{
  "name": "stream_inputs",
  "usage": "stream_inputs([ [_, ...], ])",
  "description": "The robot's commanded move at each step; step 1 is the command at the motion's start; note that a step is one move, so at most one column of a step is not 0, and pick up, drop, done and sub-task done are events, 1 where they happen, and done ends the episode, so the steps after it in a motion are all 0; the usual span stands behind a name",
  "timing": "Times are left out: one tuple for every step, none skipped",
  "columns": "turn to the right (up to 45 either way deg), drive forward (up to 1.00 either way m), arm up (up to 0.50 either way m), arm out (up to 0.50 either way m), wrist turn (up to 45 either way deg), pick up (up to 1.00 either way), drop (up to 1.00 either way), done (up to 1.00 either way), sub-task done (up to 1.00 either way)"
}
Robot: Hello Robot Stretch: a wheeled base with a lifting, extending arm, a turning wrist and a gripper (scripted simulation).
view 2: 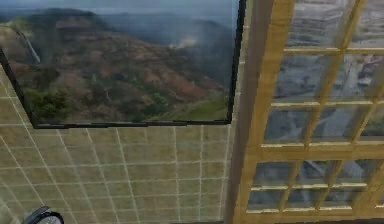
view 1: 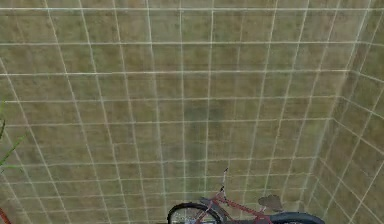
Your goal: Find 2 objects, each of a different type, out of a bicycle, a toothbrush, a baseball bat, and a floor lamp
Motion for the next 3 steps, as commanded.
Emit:
stream_inputs([
  [18.0,0.0,0.0,0.0,0.0,0.0,0.0,0.0,0.0],
  [0.0,0.0,0.0,0.0,0.0,0.0,0.0,0.0,1.0],
  [45.0,0.0,0.0,0.0,0.0,0.0,0.0,0.0,0.0],
])
